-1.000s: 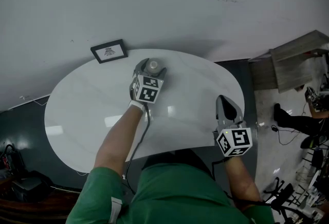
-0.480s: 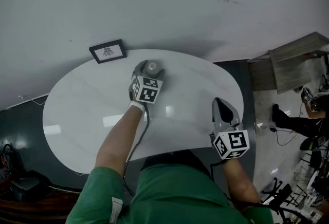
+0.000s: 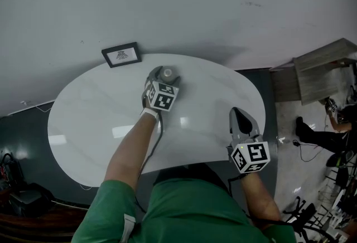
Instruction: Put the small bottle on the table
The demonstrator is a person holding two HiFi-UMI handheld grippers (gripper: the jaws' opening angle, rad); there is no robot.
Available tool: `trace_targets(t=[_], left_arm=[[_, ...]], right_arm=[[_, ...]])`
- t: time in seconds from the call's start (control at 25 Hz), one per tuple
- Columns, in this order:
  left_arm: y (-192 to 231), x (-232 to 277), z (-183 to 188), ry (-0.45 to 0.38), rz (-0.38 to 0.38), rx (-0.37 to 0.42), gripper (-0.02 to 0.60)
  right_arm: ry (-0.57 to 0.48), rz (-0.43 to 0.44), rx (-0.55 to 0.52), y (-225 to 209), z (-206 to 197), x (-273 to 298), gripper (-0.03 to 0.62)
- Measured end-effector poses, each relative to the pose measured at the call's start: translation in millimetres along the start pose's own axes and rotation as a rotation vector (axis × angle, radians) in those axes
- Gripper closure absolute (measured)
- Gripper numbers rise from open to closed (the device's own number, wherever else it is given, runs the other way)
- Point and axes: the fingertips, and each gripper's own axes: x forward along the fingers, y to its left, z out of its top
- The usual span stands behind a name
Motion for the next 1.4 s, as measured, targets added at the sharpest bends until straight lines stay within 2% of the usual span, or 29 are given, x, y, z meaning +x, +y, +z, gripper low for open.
trace_targets(t=[0.2,0.44,0.64,0.88,1.24,1.4], left_arm=[[-4,-1,-2,0.006,-0.02,0.022,0.23],[-4,-5,-4,0.005,-0.007,0.016,0.221],[-3,-14,-13,0.009,0.009,-0.035,0.219],[2,-41,-15,-0.02,0.067,-0.071,0.221],[-2,-105,-9,-0.085,0.117,-0.144,0.225],[-14,-144,11,-0.154,0.099,-0.117,0.318]], right_arm=[[-0.003,0.012,-0.006,7,1,0,0.599],[-0.003,0.011,-0.01,6,-1,-5,0.599],[-0.013,0.017,-0.006,5,0,-8,0.599],[-0.029,0.037,-0.007,7,3,-11,0.599],[-0.102,0.107,-0.025,20,32,-6,0.599],[-0.134,0.152,-0.042,34,47,-7,0.599]])
